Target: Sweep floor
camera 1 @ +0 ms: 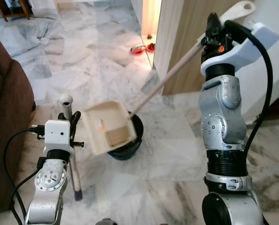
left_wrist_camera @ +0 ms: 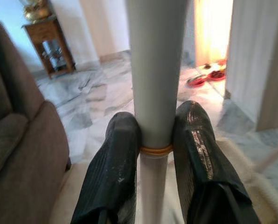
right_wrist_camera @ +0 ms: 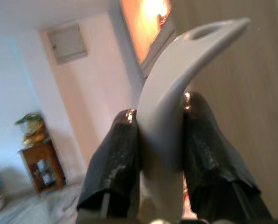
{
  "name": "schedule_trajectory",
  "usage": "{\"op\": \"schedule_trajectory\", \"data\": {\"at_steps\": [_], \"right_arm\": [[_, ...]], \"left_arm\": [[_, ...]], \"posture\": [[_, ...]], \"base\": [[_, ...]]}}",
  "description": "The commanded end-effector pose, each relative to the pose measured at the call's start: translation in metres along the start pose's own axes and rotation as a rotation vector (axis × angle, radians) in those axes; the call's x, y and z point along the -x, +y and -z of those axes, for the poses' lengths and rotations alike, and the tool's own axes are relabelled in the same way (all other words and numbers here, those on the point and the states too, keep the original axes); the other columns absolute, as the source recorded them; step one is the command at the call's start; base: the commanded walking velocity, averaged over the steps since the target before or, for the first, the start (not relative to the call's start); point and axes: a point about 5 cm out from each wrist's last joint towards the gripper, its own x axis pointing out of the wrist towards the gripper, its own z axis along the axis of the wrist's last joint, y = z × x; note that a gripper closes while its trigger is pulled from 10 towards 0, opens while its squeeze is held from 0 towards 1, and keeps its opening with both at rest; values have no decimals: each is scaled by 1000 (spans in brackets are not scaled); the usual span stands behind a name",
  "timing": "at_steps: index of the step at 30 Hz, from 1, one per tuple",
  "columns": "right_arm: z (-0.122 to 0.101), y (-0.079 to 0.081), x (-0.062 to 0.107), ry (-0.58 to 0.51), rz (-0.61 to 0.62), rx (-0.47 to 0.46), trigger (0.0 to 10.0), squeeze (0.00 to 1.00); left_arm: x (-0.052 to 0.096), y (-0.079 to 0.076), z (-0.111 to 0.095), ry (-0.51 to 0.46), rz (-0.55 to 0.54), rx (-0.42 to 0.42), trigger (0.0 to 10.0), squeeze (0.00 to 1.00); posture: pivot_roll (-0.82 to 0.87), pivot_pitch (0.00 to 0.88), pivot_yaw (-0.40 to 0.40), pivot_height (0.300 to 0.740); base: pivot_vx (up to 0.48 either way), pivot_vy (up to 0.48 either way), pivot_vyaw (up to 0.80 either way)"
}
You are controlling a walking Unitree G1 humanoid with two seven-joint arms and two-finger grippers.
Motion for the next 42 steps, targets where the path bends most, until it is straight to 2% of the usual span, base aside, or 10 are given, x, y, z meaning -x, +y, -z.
{"op": "schedule_trajectory", "data": {"at_steps": [1,19,26,36,42], "right_arm": [[-18,4,-3,-86,-16,-39,10000,0],[-25,9,-3,-111,-39,-38,10000,0],[-28,23,2,-140,-96,-15,10000,0],[-25,54,16,-146,-232,-15,10000,0],[-23,71,26,-170,-292,26,10000,0]], "left_arm": [[-1,-2,-8,-39,5,-6,10000,0],[0,-3,-9,-42,4,3,10000,0],[1,-5,-9,-51,11,11,10000,0],[2,-8,-8,-49,24,5,10000,0],[3,-11,-8,-51,36,1,10000,0]], "posture": [[3,162,-32,740],[0,173,-36,740],[-1,176,-37,740],[-3,178,-37,740],[-5,178,-37,740]], "base": [[375,0,0],[352,0,0],[0,0,0],[0,0,0],[0,0,0]]}}
